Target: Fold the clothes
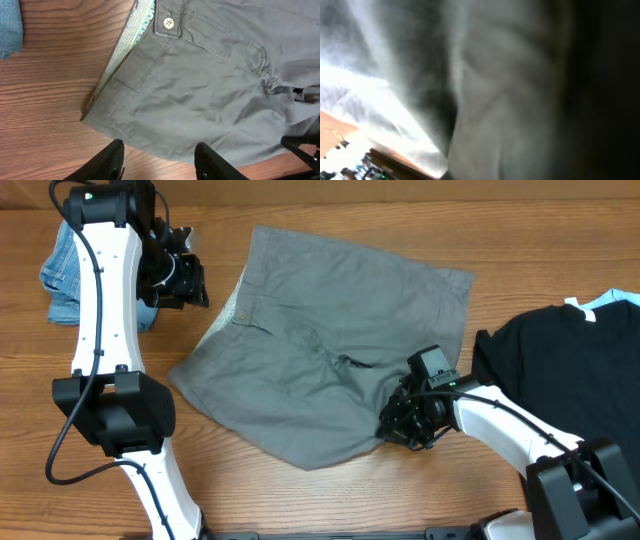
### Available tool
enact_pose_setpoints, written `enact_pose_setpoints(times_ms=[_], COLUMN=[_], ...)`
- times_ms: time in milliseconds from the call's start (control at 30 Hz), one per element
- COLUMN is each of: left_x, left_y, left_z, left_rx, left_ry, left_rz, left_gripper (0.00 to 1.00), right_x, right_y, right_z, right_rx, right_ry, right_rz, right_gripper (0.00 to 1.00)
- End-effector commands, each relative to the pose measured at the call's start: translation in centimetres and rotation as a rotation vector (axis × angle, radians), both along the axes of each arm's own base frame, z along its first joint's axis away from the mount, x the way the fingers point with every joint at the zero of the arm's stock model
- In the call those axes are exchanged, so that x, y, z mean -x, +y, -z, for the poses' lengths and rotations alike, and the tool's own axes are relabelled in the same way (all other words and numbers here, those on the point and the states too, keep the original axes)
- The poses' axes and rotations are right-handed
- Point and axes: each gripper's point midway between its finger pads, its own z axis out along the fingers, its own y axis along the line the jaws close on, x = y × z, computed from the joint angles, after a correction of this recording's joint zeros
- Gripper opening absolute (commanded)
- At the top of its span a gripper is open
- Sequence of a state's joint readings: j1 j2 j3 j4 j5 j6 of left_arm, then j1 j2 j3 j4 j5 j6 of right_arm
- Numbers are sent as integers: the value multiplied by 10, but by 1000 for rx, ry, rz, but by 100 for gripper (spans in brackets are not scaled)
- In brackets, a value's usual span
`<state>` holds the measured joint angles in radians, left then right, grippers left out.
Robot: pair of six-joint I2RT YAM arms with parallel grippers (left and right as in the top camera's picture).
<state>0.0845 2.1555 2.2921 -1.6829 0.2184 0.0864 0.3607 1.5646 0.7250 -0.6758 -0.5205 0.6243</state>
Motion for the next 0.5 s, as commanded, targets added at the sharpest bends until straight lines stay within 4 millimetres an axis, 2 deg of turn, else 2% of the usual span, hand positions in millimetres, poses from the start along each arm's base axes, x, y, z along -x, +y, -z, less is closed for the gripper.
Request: enact_pose_setpoints(times_ms=[0, 200, 267, 333, 467], left_x=[3, 4, 3, 2, 1], left_y=[-6, -6, -6, -6, -6], left_z=[-13, -13, -13, -13, -13], left_rx=[16, 16, 15, 15, 15], left_ry=[-34, -32, -36, -40, -44], left_rz=[29, 30, 30, 30, 30], left_gripper=[49, 50, 50, 50, 50], right_x=[-15, 6, 7, -3, -35], right_y=[2, -4, -4, 3, 17], right_z=[-24, -92, -110, -119, -117], right_rx=[10, 56, 57, 27, -20], right_ry=[-86, 51, 63, 23, -104], right_rz=[-84, -148, -151, -150, -138], right_gripper=[4, 4, 4, 4, 4])
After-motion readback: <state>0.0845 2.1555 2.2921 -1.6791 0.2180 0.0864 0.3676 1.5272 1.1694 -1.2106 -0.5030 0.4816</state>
